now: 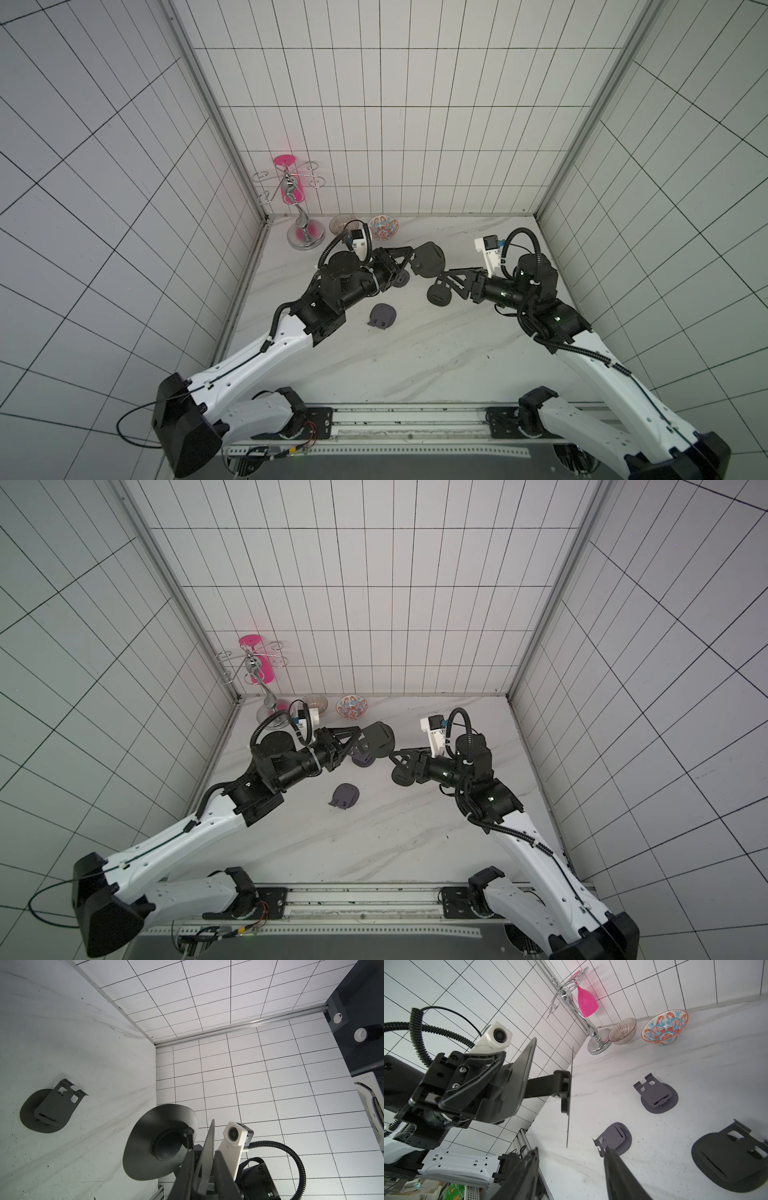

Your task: Open the phone stand

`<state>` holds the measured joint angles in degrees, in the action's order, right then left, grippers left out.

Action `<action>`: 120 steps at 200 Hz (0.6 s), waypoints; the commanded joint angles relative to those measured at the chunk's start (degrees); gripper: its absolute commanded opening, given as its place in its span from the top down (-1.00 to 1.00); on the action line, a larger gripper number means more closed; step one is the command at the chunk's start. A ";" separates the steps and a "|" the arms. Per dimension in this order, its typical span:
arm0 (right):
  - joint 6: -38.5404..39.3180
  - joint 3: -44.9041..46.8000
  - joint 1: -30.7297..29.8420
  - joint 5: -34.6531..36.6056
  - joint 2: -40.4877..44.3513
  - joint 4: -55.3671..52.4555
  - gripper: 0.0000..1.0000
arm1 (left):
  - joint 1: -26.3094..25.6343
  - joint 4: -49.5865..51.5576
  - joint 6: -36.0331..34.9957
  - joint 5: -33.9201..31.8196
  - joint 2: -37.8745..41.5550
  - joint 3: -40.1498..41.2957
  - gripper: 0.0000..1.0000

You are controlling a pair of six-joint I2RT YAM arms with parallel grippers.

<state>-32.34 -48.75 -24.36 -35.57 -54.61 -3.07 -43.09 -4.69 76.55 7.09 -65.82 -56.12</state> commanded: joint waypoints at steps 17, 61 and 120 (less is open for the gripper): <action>-1.39 0.11 0.37 -2.02 -3.12 5.72 0.01 | -0.54 -2.83 0.60 0.45 -0.43 -1.45 1.00; -2.29 -0.54 0.32 -2.28 -5.61 8.74 0.10 | -0.61 -3.06 0.66 1.32 -0.74 -1.23 1.00; -0.62 -5.15 0.41 -3.18 -9.14 7.15 0.83 | -0.95 -3.35 0.77 1.78 -1.02 -1.01 1.00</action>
<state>-33.30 -50.00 -24.40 -37.82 -62.17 3.38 -43.64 -5.34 76.55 8.38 -66.78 -56.12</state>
